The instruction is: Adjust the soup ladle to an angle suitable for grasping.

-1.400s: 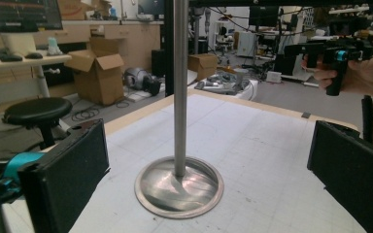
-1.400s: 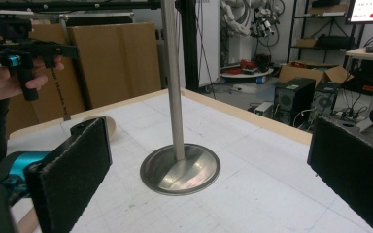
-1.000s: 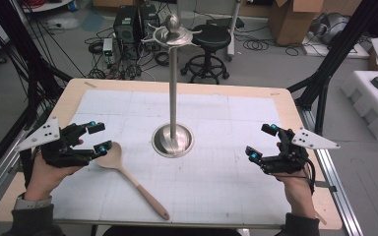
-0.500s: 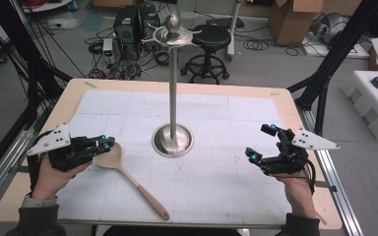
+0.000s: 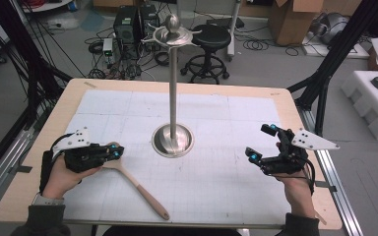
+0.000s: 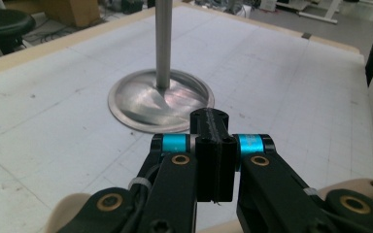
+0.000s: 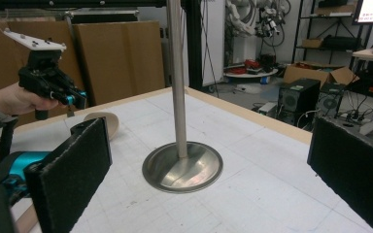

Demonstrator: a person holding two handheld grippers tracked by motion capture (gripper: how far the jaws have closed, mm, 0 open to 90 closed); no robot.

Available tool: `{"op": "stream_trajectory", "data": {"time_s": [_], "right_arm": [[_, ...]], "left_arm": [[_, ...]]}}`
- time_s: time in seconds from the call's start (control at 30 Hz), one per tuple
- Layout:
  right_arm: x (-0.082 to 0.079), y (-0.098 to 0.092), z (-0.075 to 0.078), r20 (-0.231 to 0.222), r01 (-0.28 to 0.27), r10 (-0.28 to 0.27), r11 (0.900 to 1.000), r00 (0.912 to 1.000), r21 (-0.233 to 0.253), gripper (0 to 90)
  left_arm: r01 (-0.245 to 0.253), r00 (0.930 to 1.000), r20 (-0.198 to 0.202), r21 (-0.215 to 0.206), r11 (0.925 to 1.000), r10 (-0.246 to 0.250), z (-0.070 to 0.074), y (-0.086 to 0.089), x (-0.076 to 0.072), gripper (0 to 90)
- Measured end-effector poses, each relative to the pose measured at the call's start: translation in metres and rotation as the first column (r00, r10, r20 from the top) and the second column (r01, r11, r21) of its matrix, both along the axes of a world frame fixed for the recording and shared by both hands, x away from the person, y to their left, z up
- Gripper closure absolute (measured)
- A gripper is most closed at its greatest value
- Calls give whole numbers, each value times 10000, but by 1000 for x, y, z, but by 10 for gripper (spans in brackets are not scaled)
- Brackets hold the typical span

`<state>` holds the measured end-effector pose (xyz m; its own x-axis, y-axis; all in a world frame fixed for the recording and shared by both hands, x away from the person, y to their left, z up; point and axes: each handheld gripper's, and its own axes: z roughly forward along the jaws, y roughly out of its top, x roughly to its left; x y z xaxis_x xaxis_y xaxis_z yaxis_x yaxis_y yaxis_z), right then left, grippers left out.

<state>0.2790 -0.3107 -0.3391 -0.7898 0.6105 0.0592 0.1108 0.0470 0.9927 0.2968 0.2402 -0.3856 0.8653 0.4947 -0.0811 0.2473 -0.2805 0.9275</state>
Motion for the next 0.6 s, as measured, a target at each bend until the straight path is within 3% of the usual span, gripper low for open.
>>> {"op": "stream_trajectory", "data": {"time_s": [0.1,0.13,0.17,0.2,0.3,0.47,0.53,0.6], "right_arm": [[0,1,0,-47,-37,37,10000,10000,-7,10],[0,1,0,-56,-38,38,10000,10000,-8,10],[0,1,0,-56,-38,38,10000,10000,-8,10],[0,1,-1,-61,-33,33,10000,10000,-10,10],[0,0,-1,-86,-24,24,10000,10000,6,11],[0,-1,-2,-125,5,-4,10000,9999,60,10],[1,-1,-2,-88,3,-3,10000,10000,20,11],[1,-1,-2,-72,-7,7,10000,10000,-2,10]], "left_arm": [[-20,10000,-97,128,9999,21,-6,-3,2,899],[-197,9996,-214,507,9985,208,-10,-6,3,899],[-197,9996,-214,507,9985,208,-10,-6,3,899],[-213,9995,-232,790,9966,232,-12,-8,4,899],[-254,9994,-217,1005,9946,277,-14,-11,4,899],[-324,9979,-516,1268,9914,392,-19,-14,5,899],[-368,9969,-653,1177,9924,447,-22,-14,6,899],[-334,9953,-892,561,9979,383,-28,-12,7,899]]}}
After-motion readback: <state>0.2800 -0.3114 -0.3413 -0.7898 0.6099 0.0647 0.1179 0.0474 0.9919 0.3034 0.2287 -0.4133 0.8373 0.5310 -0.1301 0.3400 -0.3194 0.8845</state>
